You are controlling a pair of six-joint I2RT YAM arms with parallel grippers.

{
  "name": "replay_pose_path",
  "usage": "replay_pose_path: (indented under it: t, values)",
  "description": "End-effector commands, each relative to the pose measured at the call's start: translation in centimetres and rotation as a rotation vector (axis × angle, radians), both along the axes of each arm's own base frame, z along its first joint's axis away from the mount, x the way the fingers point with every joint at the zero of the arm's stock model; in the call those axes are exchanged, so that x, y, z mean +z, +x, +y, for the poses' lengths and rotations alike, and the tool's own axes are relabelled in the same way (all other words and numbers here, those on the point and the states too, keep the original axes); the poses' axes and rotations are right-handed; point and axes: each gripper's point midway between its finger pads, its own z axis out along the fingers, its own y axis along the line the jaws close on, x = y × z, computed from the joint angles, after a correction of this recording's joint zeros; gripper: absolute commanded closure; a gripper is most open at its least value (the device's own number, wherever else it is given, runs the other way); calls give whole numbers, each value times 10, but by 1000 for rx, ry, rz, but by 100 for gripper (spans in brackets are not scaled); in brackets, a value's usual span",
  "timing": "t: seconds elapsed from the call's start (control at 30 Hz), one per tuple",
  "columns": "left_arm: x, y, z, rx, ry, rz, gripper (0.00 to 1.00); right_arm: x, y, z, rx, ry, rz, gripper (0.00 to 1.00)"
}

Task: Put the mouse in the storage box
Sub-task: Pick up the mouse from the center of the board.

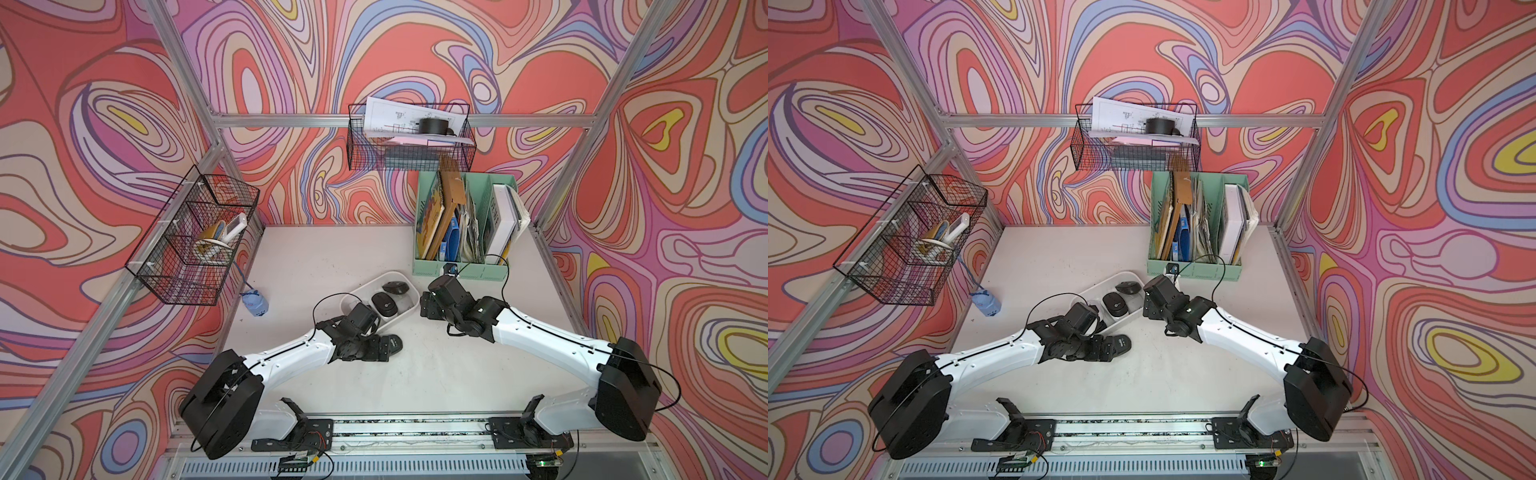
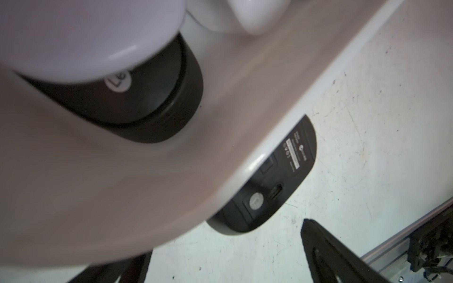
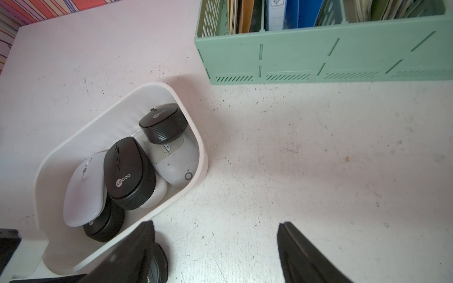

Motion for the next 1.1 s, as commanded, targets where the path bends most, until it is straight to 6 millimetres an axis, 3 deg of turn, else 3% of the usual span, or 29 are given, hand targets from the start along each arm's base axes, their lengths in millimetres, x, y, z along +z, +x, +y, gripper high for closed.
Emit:
replay_pose_path:
  t: [0.0, 0.37, 0.7, 1.07]
  values:
    - [4, 11, -14, -40, -34, -32, 4, 4, 2, -3, -20, 18, -17, 19]
    - [-10, 16, -17, -35, -10, -21, 17, 3, 2, -1, -18, 20, -9, 20]
    - [-16, 25, -38, -70, -40, -11, 31, -1, 1, -4, -24, 11, -1, 20]
    - [-12, 18, -40, -100, -23, -11, 60, 0, 5, -1, -26, -5, -1, 20]
